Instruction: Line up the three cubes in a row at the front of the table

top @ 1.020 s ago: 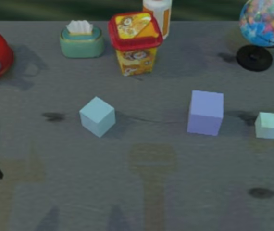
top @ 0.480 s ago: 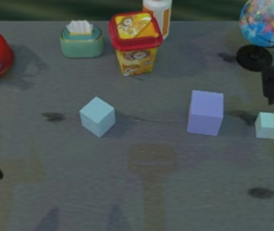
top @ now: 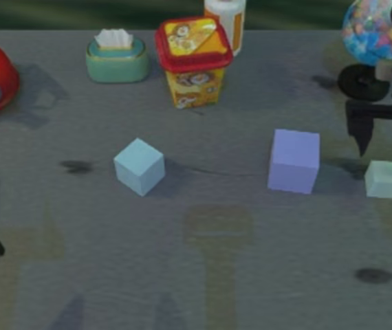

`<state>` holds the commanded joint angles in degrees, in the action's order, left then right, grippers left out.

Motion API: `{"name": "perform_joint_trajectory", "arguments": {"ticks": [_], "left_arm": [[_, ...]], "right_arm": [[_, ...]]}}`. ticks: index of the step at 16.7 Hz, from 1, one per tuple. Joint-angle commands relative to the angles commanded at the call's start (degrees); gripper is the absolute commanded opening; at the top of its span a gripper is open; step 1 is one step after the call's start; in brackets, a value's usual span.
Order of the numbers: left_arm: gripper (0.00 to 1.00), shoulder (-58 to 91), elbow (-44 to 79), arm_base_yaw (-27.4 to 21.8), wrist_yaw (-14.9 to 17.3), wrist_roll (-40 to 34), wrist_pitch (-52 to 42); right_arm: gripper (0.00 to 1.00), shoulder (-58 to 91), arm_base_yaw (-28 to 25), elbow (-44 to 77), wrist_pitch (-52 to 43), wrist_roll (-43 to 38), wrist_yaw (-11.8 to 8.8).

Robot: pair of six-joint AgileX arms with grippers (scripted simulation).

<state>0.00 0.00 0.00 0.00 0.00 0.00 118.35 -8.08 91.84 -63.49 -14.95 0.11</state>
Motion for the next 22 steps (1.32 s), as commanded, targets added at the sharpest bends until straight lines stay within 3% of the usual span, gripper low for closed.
{"name": "perform_joint_trajectory", "arguments": {"ticks": [6,13,18,22], "left_arm": [[1.00,0.00,0.00,0.00,0.00,0.00,0.00],[1.00,0.00,0.00,0.00,0.00,0.00,0.00],[1.00,0.00,0.00,0.00,0.00,0.00,0.00],[1.00,0.00,0.00,0.00,0.00,0.00,0.00]], "right_arm": [[1.00,0.29,0.22,-0.85,1.06,0.12,0.00],[1.00,6.45,-0.05,-9.25,16.05,-0.14,0.05],[1.00,7.32,-0.09,-10.31,17.63,-0.19,0.06],[0.70,7.32,-0.09,-10.31,17.63,-0.19,0.06]]}}
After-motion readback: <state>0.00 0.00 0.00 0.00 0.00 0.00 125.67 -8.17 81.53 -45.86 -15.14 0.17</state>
